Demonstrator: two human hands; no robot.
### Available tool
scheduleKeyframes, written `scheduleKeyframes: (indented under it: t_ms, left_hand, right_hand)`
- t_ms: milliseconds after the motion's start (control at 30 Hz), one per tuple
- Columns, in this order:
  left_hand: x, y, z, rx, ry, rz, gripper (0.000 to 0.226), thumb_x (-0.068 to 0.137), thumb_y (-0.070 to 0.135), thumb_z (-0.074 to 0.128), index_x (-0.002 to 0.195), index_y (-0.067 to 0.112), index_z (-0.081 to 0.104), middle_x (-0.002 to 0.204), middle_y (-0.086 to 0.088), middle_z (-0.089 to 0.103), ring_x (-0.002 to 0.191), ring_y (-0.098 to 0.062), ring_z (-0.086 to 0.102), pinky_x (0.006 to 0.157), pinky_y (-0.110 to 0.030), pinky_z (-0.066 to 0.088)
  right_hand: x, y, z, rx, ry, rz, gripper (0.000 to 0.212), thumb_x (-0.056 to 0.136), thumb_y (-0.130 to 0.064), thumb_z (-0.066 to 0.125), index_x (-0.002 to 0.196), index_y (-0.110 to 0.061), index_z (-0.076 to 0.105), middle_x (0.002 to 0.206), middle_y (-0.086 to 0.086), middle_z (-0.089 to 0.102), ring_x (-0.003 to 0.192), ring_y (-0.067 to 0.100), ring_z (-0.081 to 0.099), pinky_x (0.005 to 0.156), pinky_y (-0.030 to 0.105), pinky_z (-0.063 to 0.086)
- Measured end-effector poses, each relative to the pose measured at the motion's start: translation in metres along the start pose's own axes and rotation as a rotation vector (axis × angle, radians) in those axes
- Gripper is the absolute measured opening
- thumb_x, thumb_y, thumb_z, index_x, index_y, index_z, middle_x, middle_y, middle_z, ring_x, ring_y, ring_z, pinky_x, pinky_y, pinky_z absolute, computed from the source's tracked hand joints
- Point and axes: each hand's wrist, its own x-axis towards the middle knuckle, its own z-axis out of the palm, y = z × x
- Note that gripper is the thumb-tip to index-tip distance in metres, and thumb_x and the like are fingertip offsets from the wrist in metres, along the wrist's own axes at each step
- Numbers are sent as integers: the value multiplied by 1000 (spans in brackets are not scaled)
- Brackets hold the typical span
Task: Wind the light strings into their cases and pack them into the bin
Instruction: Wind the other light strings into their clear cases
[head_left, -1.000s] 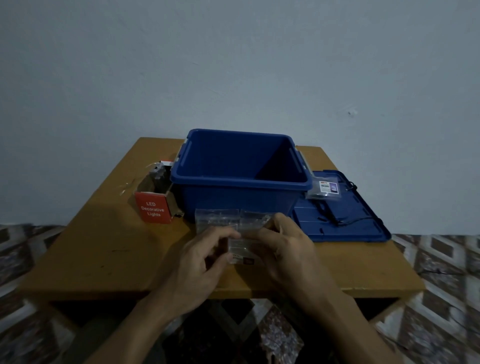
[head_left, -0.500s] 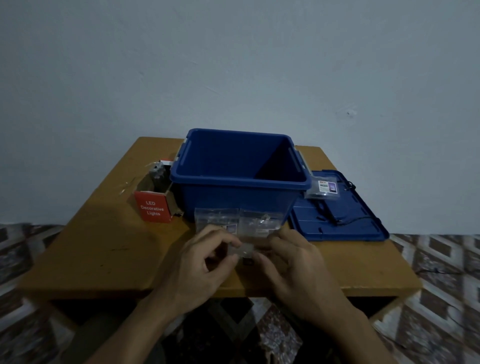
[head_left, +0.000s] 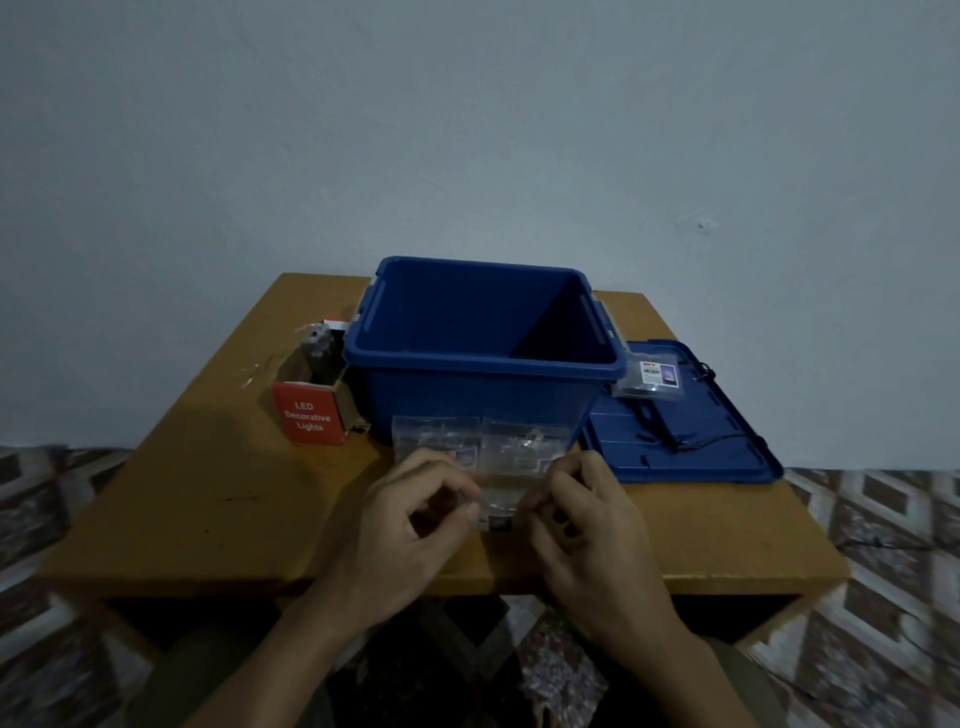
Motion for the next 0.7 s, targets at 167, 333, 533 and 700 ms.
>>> scheduleKeyframes:
  t_ms: [167,333,533,700]
  left_hand:
    - [-4,3,2,-84,64,-42,23,87,37,63,106,24,64,103,10,63,100,-16,63,78,-21,51]
    - [-7,-1,0,-225,154,-162,35,83,38,68,112,25,56,105,10,63,103,-17,62,83,-24,52]
    - [2,-3,-3,-286,160,-328,33,79,41,69,106,23,65,99,14,71,97,-6,67,81,-21,51]
    - [2,-4,-3,-298,153,-335,23,86,36,70,104,22,72,100,7,75,93,-11,71,78,-32,57]
  right_hand:
    - [-4,-3,7,142,66,106,21,88,-25,72,95,-34,53,115,-15,45,95,1,55,70,9,44]
    - [0,-4,4,457,110,407,16,92,-26,69,103,-30,59,95,-16,67,81,7,66,68,30,57]
    - [8,-2,-2,690,-1,585,7,94,-26,66,97,-22,71,77,-3,72,72,14,67,66,31,54]
    - [12,0,-2,761,28,508,13,95,-12,65,93,-22,73,84,8,70,68,16,60,60,30,49]
